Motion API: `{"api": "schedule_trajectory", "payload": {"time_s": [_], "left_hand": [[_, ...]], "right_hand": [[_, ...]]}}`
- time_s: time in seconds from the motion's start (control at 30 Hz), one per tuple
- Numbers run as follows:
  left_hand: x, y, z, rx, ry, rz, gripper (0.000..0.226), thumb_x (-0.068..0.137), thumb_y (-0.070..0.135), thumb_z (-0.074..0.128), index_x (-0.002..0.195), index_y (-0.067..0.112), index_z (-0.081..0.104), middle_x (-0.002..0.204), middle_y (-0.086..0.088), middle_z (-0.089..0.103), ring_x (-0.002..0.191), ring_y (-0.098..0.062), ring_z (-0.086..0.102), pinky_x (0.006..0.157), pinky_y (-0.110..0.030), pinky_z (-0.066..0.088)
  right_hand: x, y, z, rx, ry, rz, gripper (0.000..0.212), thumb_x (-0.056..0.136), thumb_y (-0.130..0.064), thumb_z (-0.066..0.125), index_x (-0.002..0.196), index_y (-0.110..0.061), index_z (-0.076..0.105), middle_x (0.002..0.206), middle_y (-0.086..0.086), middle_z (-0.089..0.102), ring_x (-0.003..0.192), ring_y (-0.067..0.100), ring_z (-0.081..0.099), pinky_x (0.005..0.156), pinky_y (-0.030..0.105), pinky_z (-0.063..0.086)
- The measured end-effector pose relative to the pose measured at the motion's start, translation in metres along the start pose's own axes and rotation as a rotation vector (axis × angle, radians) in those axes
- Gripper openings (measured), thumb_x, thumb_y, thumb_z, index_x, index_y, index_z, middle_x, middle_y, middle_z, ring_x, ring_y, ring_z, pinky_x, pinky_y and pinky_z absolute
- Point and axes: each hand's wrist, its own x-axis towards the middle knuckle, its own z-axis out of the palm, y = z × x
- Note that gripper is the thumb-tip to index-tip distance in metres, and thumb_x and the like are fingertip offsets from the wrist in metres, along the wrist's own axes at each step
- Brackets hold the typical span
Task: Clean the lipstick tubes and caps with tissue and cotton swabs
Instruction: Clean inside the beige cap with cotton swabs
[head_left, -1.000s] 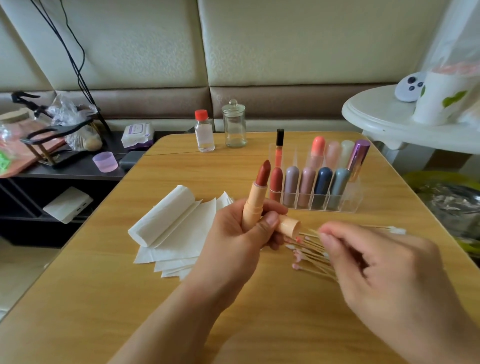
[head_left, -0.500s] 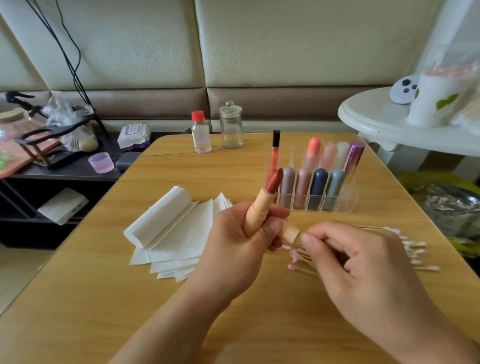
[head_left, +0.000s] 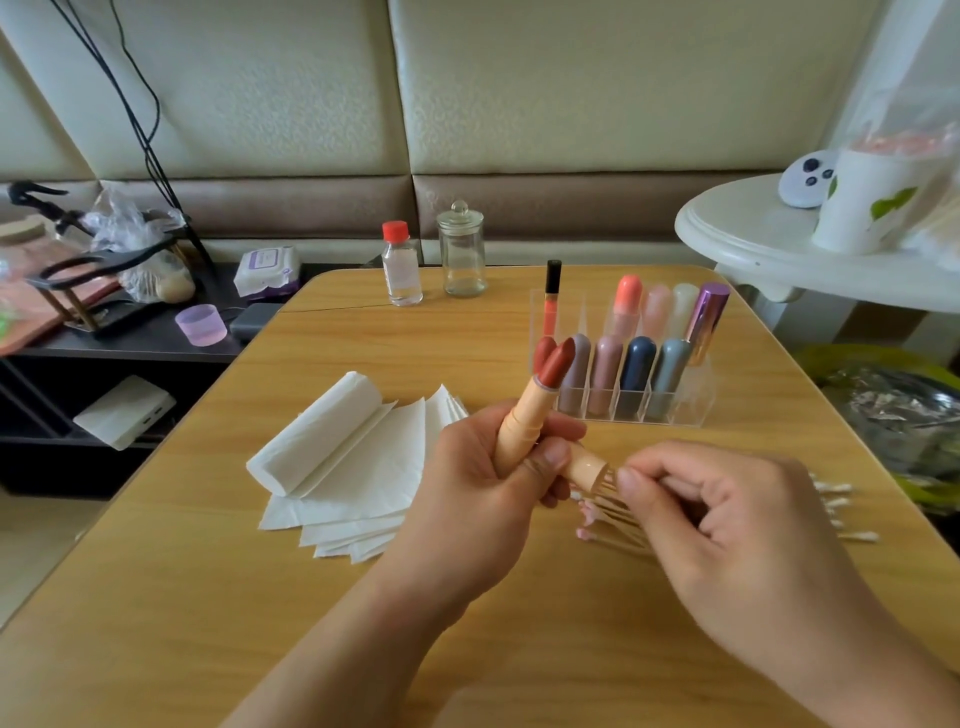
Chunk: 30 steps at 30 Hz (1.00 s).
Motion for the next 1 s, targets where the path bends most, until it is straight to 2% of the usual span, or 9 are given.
{"api": "schedule_trajectory", "payload": {"time_s": [0.17,0.33,0.4,0.47,0.57,0.7,0.8,0.87,1.0], "left_hand": [[0.000,-0.001,-0.003,-0.033,0.017,-0.031,0.018,0.084,0.014,0.059,0.095,0.005,0.069,0.069,-0.004,0.062,0.062,-0.012,0.056,0.062,-0.021,0.048],[0.003,0.002,-0.006,-0.021,0.053,-0.041,0.012,0.094,0.004,0.059,0.094,0.007,0.070,0.068,-0.004,0.062,0.063,-0.013,0.057,0.062,-0.024,0.048],[0.002,0.003,-0.005,0.025,0.066,-0.024,0.018,0.095,-0.003,0.055,0.093,0.006,0.070,0.067,-0.003,0.062,0.062,-0.012,0.057,0.061,-0.022,0.049],[0.001,0.004,-0.005,0.051,0.080,-0.016,0.020,0.094,-0.004,0.055,0.092,0.008,0.070,0.067,-0.002,0.063,0.061,-0.012,0.057,0.060,-0.021,0.049],[0.001,0.005,-0.005,0.052,0.087,-0.022,0.021,0.094,-0.005,0.054,0.091,0.009,0.070,0.066,-0.001,0.063,0.060,-0.012,0.057,0.060,-0.022,0.049],[0.001,0.006,-0.005,0.023,0.078,-0.031,0.019,0.095,-0.004,0.054,0.093,0.006,0.070,0.068,-0.005,0.062,0.062,-0.014,0.057,0.061,-0.023,0.049],[0.001,0.005,-0.003,0.009,0.084,-0.048,0.019,0.095,-0.003,0.054,0.093,0.007,0.070,0.069,-0.005,0.063,0.061,-0.013,0.056,0.060,-0.022,0.047],[0.001,0.004,-0.005,0.030,0.102,-0.058,0.020,0.095,-0.002,0.055,0.091,0.009,0.070,0.068,-0.004,0.063,0.061,-0.013,0.056,0.061,-0.024,0.049],[0.002,0.006,-0.008,-0.141,0.077,-0.109,0.016,0.086,0.015,0.060,0.084,0.020,0.076,0.074,-0.008,0.064,0.066,-0.015,0.056,0.064,-0.030,0.046]], "right_hand": [[-0.002,0.000,-0.007,0.019,-0.167,-0.033,0.020,0.093,-0.026,0.064,0.075,-0.024,0.073,0.053,-0.013,0.057,0.041,0.004,0.044,0.043,0.010,0.024],[-0.001,0.005,-0.016,0.006,0.002,-0.031,0.024,0.094,-0.033,0.058,0.074,-0.029,0.070,0.053,-0.012,0.058,0.042,0.012,0.051,0.037,0.027,0.035],[-0.003,0.008,-0.014,-0.073,-0.007,-0.002,0.024,0.094,-0.028,0.060,0.073,-0.028,0.070,0.051,-0.008,0.057,0.040,0.013,0.048,0.036,0.027,0.034],[-0.005,0.006,-0.012,-0.078,-0.119,0.006,0.025,0.096,-0.027,0.062,0.073,-0.029,0.071,0.048,-0.009,0.054,0.037,0.010,0.043,0.037,0.016,0.026],[-0.005,0.000,-0.015,0.098,-0.219,0.011,0.026,0.093,-0.037,0.059,0.072,-0.027,0.070,0.048,-0.015,0.050,0.040,0.002,0.040,0.044,0.008,0.023],[-0.003,0.002,-0.017,0.018,-0.049,0.033,0.023,0.092,-0.037,0.058,0.070,-0.035,0.066,0.049,-0.010,0.054,0.040,0.010,0.045,0.038,0.027,0.033],[-0.006,0.000,-0.014,-0.022,-0.195,0.036,0.023,0.091,-0.035,0.060,0.068,-0.034,0.067,0.047,-0.012,0.050,0.038,0.005,0.039,0.039,0.019,0.027],[-0.005,0.000,-0.018,0.165,-0.310,0.087,0.027,0.090,-0.041,0.059,0.070,-0.026,0.069,0.047,-0.006,0.048,0.041,0.003,0.036,0.044,0.015,0.026],[0.001,0.007,-0.033,0.662,-0.291,0.297,0.037,0.080,-0.045,0.071,0.072,-0.009,0.067,0.047,0.001,0.037,0.041,0.014,0.032,0.040,0.020,0.029]]}}
